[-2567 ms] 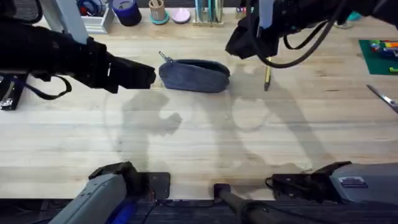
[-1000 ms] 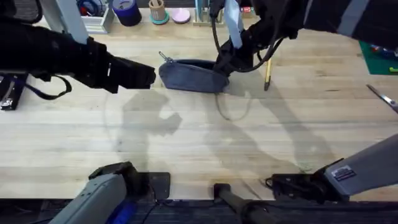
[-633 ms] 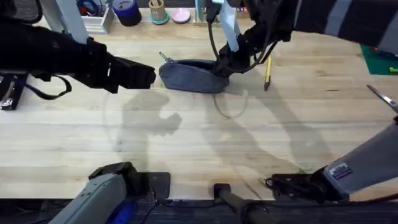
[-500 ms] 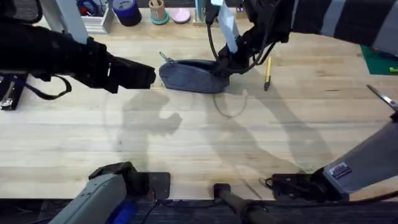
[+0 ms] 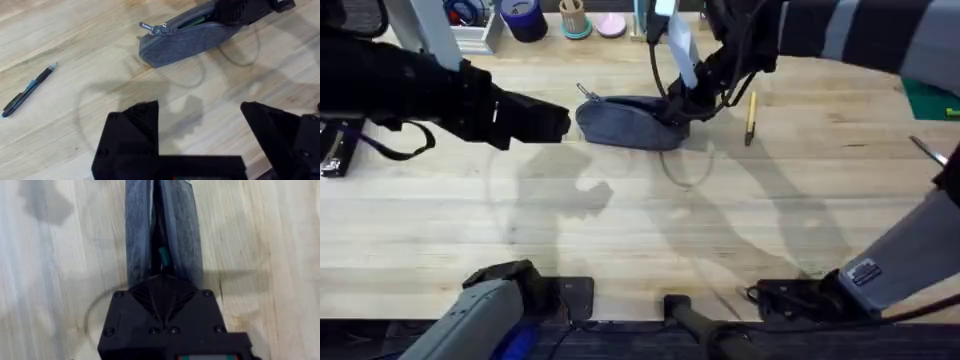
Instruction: Unzip the bag, pick up the pens from the table one at a time and place them inside, then zip the bag closed.
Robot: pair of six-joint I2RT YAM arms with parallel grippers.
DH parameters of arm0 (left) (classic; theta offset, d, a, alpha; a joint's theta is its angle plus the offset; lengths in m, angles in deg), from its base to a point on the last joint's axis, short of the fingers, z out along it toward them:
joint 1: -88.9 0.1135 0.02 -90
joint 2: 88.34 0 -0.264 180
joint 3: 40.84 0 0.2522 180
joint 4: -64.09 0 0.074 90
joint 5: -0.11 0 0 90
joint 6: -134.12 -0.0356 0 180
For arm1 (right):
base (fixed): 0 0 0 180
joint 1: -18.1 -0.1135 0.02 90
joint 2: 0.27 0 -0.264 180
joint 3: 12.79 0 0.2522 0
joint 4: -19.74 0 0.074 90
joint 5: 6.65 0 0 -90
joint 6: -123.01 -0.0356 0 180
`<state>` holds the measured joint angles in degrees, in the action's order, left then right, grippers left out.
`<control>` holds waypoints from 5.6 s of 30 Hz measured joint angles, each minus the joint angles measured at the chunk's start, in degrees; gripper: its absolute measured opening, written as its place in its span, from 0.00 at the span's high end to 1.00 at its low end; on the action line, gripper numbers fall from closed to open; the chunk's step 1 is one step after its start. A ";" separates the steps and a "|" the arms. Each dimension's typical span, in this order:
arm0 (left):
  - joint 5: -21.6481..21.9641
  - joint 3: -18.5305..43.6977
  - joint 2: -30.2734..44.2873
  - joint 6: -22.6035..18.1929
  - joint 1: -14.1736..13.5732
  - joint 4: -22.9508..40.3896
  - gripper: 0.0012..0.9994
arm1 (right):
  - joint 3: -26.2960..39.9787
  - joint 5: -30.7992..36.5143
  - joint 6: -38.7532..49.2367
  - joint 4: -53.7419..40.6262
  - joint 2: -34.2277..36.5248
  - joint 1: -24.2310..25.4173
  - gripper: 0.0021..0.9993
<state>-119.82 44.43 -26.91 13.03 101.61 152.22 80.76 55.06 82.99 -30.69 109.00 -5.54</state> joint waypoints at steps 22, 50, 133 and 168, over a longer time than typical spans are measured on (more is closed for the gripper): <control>0.00 0.00 0.01 -0.01 0.00 0.00 0.00 | 0.00 0.02 0.20 1.02 0.64 -0.19 0.28; 0.00 0.00 0.00 -0.02 0.00 0.00 0.00 | 2.25 0.19 -2.07 -0.02 1.52 -0.34 0.00; 0.00 0.00 0.01 0.00 0.00 -0.26 0.00 | 10.03 40.76 -75.53 -29.13 -22.06 10.17 0.00; 0.00 0.00 0.00 0.00 0.00 -0.26 0.00 | 10.08 32.94 -72.63 -21.07 2.49 16.60 0.01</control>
<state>-119.82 44.43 -26.91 13.03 101.61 151.97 90.84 88.00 10.36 -51.76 111.48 11.05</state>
